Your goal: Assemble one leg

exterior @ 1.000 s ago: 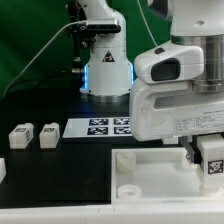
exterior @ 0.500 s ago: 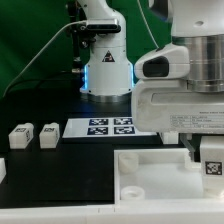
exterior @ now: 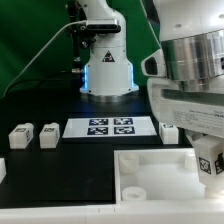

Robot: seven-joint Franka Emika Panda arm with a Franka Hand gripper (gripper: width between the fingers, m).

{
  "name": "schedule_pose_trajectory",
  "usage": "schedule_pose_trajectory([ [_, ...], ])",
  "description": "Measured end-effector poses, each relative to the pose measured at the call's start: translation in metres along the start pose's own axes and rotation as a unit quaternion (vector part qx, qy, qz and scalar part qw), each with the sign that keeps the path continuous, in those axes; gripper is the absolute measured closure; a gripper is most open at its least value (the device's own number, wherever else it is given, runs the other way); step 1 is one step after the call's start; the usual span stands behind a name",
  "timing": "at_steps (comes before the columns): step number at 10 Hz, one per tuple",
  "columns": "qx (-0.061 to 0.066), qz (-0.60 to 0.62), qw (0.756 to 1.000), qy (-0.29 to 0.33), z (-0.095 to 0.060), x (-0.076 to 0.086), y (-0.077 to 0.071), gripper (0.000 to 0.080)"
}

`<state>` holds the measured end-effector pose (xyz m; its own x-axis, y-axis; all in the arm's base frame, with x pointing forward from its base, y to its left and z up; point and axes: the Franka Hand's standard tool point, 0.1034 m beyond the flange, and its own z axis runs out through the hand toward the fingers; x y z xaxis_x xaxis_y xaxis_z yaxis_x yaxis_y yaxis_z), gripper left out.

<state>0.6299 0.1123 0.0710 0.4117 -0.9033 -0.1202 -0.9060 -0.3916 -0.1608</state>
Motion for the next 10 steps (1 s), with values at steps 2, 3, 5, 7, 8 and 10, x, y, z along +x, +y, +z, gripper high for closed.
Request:
schedule_pose_trajectory([
  [2,0.001,0.08,0.997,-0.002,0.0,0.0,0.0,0.0508],
  [3,0.003,0.136,0.991,-0.003,0.001,-0.002,-0.001,0.0508],
  [5,0.005,0.253,0.967,-0.008,0.012,-0.014,-0.002,0.0517],
  [7,0.005,0.248,0.969,-0.008,0.012,-0.014,-0.002,0.052],
  [8,0.005,0.248,0.969,-0.008,0.012,-0.014,-0.002,0.052],
  [10,0.005,0.247,0.969,-0.008,0.012,-0.015,-0.002,0.02],
])
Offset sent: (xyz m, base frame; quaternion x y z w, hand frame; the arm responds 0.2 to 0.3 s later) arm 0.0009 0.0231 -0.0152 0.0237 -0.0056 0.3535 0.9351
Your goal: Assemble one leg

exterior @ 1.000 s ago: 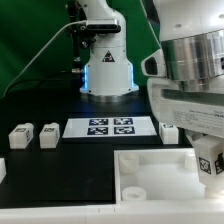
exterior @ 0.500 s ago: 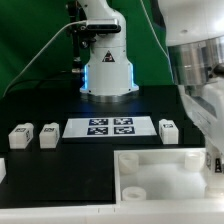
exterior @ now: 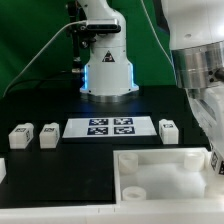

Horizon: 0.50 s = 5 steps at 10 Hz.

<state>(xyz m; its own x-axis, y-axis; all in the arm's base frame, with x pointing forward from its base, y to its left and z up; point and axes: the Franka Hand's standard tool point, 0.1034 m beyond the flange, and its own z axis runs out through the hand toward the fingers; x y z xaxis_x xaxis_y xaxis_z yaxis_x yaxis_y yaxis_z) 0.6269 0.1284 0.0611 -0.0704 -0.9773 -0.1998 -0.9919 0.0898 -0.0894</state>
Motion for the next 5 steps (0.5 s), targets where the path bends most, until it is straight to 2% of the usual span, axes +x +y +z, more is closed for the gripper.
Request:
schedule_pose_trajectory([
  [3,-0.002,-0.077,0.997,-0.001,-0.006,-0.001,0.001,0.0165],
  [5,-0.025,-0.232,0.972,0.001,-0.011,-0.006,0.005,0.0152],
])
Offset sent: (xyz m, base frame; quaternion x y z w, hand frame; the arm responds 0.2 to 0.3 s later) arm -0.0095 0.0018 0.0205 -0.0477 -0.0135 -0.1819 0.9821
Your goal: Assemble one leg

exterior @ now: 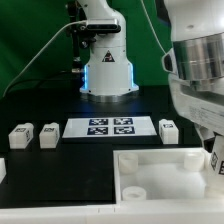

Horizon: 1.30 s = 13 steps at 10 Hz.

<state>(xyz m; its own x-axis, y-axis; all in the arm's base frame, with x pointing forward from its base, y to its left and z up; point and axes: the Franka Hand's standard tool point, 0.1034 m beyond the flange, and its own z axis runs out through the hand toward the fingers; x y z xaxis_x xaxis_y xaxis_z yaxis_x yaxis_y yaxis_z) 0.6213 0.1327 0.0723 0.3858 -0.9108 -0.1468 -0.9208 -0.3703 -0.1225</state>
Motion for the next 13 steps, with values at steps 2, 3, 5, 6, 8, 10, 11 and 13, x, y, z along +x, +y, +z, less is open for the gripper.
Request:
schedule_pose_trajectory([
  [2,-0.012,-0.118,0.993,0.006,-0.0005,-0.0006,0.0001,0.0151],
  [3,-0.013,-0.174,0.985,0.006,-0.0004,0.0006,0.0006,0.0151],
  [5,-0.031,-0.317,0.948,0.014,0.003,0.0028,0.0039,0.0151],
  [6,-0.039,-0.379,0.924,0.019,0.0045,0.0043,0.0053,0.0151],
  [8,-0.038,-0.372,0.927,0.018,0.0045,0.0048,0.0052,0.0236],
  [10,-0.038,-0.345,0.938,0.018,0.0049,0.0046,0.0058,0.0371],
  [11,-0.039,-0.29,0.956,0.02,0.0059,0.006,0.0079,0.0508],
  [13,-0.034,-0.206,0.978,0.019,0.0064,0.0032,0.0069,0.0508],
])
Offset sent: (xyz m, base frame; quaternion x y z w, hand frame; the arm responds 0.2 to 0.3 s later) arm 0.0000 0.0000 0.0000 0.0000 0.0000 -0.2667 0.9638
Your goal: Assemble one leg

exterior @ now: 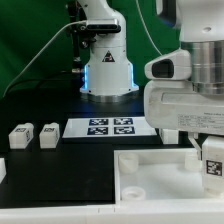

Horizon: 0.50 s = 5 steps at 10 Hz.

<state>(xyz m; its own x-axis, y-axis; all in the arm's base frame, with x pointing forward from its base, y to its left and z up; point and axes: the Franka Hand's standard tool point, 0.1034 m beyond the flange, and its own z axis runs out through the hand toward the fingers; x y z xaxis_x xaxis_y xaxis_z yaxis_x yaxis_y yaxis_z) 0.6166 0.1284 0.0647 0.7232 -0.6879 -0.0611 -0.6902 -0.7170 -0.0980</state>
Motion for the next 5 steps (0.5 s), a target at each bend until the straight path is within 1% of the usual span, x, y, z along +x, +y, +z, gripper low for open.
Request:
schedule_pose_trajectory([
  [2,0.009,0.083,0.996,-0.007,0.0004,0.0006,-0.0022,0.0508],
  [3,0.013,0.167,0.986,-0.014,0.0011,-0.0013,-0.0049,0.0508],
  [4,0.014,0.233,0.972,-0.015,0.0013,-0.0015,-0.0083,0.0508],
  [5,0.021,0.265,0.964,-0.02,0.0013,0.0001,-0.0091,0.0508],
])
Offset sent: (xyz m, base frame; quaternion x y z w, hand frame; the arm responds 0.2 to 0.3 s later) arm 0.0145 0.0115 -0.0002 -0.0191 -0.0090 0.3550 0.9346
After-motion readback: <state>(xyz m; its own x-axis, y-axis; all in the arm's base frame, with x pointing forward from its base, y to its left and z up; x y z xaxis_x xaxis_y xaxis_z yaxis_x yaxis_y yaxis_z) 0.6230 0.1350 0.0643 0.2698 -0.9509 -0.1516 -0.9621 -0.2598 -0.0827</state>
